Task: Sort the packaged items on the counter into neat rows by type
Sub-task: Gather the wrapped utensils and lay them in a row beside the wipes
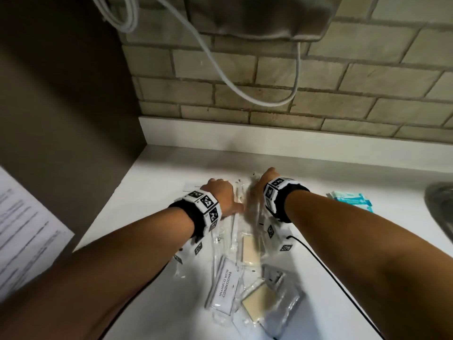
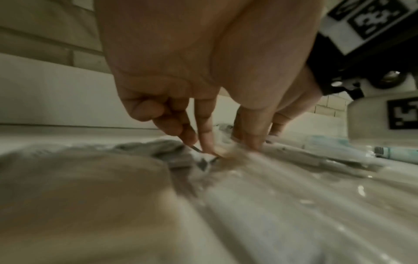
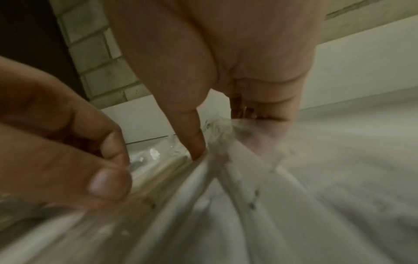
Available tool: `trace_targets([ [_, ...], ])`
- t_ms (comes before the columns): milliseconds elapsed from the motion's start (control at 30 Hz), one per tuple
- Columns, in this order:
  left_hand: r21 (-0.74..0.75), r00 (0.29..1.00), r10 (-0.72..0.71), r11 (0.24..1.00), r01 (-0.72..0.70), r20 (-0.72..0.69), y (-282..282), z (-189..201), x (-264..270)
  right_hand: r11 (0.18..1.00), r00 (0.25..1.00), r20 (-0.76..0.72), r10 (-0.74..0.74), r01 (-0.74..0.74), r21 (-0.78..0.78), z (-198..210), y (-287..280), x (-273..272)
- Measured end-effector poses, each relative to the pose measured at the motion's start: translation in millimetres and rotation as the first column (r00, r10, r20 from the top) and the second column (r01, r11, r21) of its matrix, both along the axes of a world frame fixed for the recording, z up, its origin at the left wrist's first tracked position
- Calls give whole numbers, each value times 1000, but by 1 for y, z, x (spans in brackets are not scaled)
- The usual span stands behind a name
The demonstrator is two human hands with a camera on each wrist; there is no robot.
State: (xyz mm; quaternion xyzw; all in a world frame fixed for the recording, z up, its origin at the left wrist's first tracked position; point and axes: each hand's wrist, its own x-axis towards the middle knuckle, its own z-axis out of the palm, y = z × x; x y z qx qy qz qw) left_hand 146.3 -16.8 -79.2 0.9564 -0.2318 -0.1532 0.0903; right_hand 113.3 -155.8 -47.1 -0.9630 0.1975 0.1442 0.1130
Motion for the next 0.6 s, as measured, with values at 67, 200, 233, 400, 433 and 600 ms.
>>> trace_targets([
  [67,-23,999,45,999,-46,-24,-4,-2,1,999,1000,-19,-12,12,39,-4,-3,2],
  [200,-125,986,144,980,-153,-80,-7,6,8,939,956,163,-243,190,285,0,-9,12],
  [233,-210,974,194,954,-214,-114,-7,9,13,923,942,197,-272,198,331,6,-8,12],
  [400,-763,876,344,444,-470,-339,5,48,21,868,897,385,-219,-1,496,31,7,-6],
  [433,-810,876,351,371,-454,-330,12,61,18,868,907,386,-168,-49,494,34,11,-14],
  [600,-776,922,382,559,-291,-71,64,84,10,845,964,260,60,-188,501,28,40,-48],
])
